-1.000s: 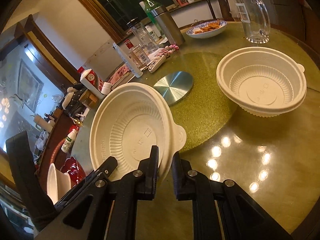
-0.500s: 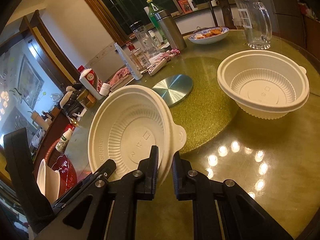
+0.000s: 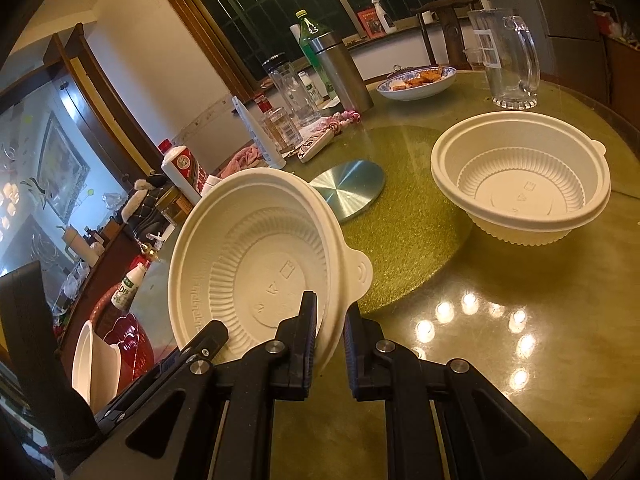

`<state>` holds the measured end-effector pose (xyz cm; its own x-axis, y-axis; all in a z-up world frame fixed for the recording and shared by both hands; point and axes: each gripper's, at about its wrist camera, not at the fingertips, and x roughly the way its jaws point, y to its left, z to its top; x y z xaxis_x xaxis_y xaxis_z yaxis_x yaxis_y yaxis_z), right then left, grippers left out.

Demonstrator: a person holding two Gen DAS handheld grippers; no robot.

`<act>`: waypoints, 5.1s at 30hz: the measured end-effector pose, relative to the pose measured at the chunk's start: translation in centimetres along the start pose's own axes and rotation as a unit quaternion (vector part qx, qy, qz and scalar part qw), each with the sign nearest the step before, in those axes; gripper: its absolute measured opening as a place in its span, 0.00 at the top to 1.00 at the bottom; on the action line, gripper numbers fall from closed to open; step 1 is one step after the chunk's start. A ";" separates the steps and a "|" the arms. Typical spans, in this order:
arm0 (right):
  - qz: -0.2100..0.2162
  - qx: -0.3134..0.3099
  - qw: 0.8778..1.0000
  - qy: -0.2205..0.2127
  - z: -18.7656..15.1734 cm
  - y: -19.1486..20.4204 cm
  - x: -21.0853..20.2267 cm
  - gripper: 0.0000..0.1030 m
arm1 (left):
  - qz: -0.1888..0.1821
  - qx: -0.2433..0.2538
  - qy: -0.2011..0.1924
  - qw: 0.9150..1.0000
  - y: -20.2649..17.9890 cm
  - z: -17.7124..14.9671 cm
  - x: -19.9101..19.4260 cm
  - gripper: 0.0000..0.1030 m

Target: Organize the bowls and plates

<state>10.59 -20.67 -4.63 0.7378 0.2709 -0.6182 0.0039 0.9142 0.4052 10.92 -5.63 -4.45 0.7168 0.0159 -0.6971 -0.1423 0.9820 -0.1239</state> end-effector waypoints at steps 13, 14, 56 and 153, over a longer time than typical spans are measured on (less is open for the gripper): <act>-0.002 -0.006 1.000 -0.006 0.0 0.2 -0.1 0.88 | -0.002 0.000 -0.003 1.000 -0.1 -0.1 -0.1 0.83; -0.002 -0.006 1.000 -0.006 0.0 0.2 -0.1 0.88 | -0.001 0.000 -0.003 1.000 0.0 -0.1 -0.1 0.83; -0.012 -0.012 0.999 -0.030 -0.1 0.2 -1.0 0.88 | -0.014 0.011 -0.011 1.000 -0.4 -0.2 -0.6 0.82; 0.169 -0.187 0.968 0.026 -5.2 21.8 -3.8 0.88 | 0.090 -0.132 -0.070 0.985 19.0 -0.7 -13.2 0.80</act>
<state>4.36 -0.19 3.09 0.6196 0.5785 -0.5305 -0.4822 0.8138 0.3243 -1.67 12.72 1.91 0.7482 0.2282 -0.6230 -0.4339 0.8787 -0.1993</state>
